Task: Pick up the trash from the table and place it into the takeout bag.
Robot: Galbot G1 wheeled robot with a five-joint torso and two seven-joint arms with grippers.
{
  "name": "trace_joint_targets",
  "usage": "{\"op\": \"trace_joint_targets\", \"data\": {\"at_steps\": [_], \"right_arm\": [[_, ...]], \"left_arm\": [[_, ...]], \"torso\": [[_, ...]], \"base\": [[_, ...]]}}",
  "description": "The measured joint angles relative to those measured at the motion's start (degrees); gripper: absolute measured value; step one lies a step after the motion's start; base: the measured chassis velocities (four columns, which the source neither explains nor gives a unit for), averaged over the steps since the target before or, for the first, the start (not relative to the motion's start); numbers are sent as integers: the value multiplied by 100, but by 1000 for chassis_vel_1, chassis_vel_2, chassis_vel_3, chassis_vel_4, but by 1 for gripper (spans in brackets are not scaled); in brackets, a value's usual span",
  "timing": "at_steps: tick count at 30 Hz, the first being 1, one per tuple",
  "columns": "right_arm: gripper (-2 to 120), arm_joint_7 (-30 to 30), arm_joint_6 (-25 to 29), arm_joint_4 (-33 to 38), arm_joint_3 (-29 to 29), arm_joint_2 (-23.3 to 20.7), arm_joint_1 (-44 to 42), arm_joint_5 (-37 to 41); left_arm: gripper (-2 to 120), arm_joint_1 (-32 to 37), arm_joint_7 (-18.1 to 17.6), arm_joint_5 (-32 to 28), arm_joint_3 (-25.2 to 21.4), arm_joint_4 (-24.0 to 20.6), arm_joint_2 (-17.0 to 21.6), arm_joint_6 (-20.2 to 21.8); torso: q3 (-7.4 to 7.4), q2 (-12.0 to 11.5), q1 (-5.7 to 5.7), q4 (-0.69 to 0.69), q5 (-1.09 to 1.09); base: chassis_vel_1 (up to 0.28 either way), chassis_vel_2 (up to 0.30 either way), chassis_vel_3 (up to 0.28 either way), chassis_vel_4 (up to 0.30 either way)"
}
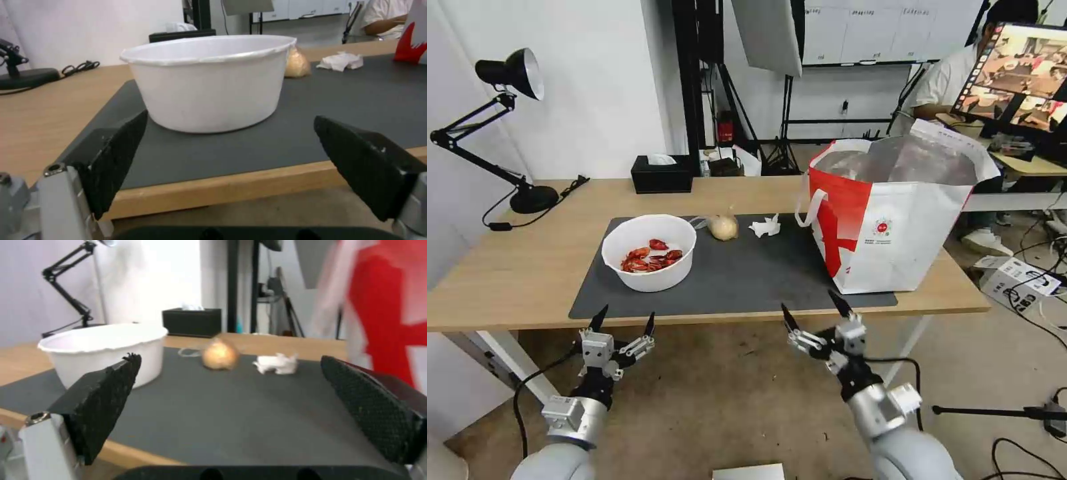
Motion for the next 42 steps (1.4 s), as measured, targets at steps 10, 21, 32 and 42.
{"op": "trace_joint_targets", "data": {"at_steps": [10, 21, 32, 42], "right_arm": [[100, 240, -551, -458, -938, -258, 1460, 424], [100, 1817, -1707, -1710, -2360, 11, 4098, 1362], [100, 3298, -2355, -3665, -2741, 832, 6015, 2690], [100, 3310, -2353, -5252, -2868, 1398, 6621, 2674]], "left_arm": [[100, 168, -2, 68, -130, -63, -85, 15], [100, 225, -5, 115, -176, -18, -115, 26], [100, 174, -8, 73, -153, 80, -105, 28], [100, 238, -8, 63, -82, 68, -128, 32]], "torso": [[0, 0, 1, -1, 1], [1, 0, 0, -1, -1], [0, -1, 1, -1, 0], [0, -1, 1, 0, 0]], "base": [[0, 0, 0, 0], [0, 0, 0, 0], [0, 0, 0, 0], [0, 0, 0, 0]]}}
